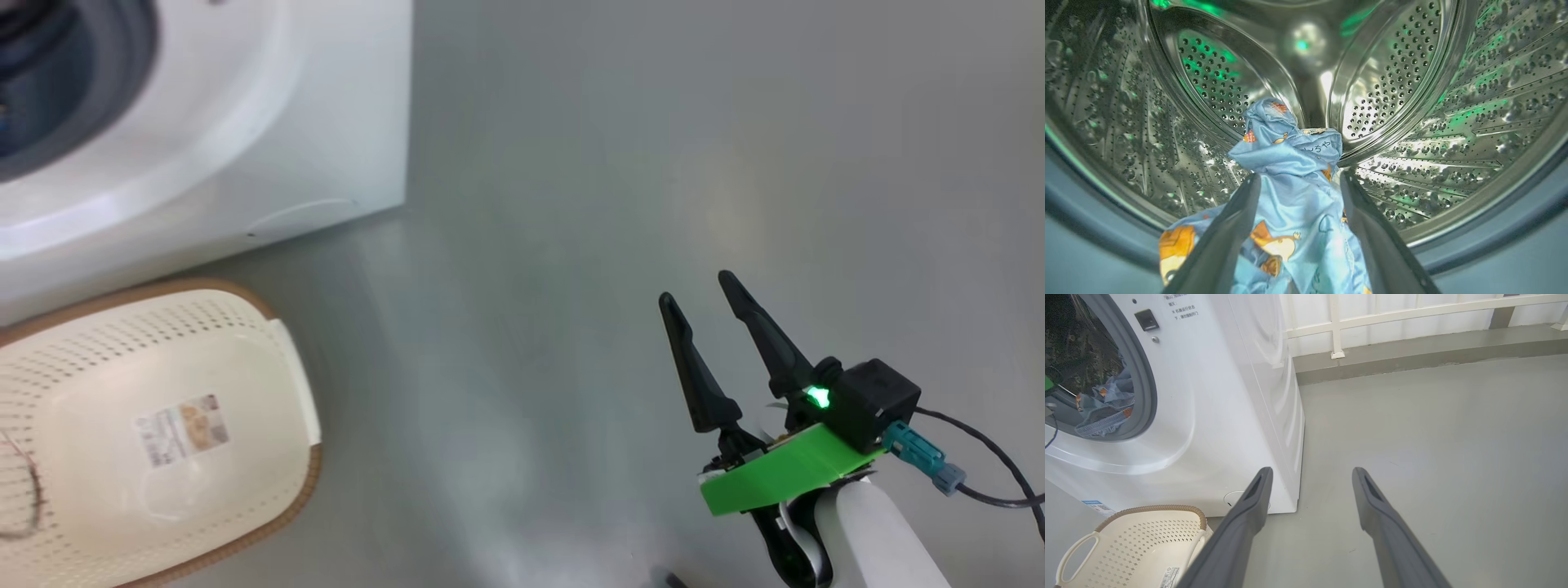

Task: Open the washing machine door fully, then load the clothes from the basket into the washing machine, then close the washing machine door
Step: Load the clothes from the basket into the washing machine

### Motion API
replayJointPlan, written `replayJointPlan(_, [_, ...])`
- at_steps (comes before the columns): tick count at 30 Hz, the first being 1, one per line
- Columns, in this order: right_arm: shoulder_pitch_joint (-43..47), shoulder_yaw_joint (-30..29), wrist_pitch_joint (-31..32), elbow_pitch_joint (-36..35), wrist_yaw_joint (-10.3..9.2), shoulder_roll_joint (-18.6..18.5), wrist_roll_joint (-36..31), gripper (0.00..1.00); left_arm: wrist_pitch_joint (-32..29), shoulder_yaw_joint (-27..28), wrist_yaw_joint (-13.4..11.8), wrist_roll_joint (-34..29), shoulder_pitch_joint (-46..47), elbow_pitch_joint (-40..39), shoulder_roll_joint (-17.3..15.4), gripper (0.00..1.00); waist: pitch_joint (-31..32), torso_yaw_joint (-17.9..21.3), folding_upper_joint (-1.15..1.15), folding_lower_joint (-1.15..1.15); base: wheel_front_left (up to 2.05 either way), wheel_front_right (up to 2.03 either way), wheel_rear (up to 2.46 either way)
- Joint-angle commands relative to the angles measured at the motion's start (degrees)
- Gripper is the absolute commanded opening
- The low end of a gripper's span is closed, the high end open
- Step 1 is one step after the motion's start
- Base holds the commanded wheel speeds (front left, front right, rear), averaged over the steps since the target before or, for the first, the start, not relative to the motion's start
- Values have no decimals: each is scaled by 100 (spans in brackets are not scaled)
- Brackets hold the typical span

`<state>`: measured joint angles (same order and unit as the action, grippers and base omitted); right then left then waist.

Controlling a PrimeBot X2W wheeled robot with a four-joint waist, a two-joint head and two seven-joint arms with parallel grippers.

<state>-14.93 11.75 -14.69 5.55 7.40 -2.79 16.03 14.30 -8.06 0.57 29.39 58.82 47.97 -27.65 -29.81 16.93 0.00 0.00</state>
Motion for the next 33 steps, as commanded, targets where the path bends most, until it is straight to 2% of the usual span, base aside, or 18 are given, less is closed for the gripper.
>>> replayJointPlan(1, [150,70,3,-124,9,-9,-76,100,53,156,-77,46,-227,-279,-261,100,311,-300,0,0,0,0,0])
replayJointPlan(3, [202,6,47,-142,9,-9,-140,100,63,238,-255,41,-792,-828,-139,100,434,-399,0,0,0,0,0])
replayJointPlan(6, [391,-180,231,-244,9,-9,-328,100,68,325,-804,-119,-2628,-2632,209,100,785,-704,0,0,0,0,0])
replayJointPlan(8, [505,-270,349,-310,9,-9,-437,100,48,241,-1061,-138,-3460,-3344,436,100,965,-852,0,0,0,0,0])
replayJointPlan(9, [654,-358,512,-400,9,-9,-551,100,-10,140,-1382,-157,-4353,-4101,675,100,1230,-1029,0,0,0,0,0])
replayJointPlan(10, [695,-375,551,-423,9,-9,-571,100,-29,104,-1439,-161,-4545,-4246,723,100,1299,-1072,0,0,0,0,0])
replayJointPlan(16, [955,-440,765,-566,9,-9,-664,100,-134,-79,-1626,-130,-5395,-4858,918,100,1715,-1308,0,0,0,0,0])
replayJointPlan(19, [1135,-471,907,-675,9,-9,-705,100,-245,-166,-1690,-144,-5750,-5083,906,100,1968,-1424,0,0,0,0,0])
replayJointPlan(33, [1639,-527,1176,-932,9,-9,-695,100,-437,-452,-1844,-138,-6361,-5329,1040,100,2579,-1569,0,0,0,0,0])
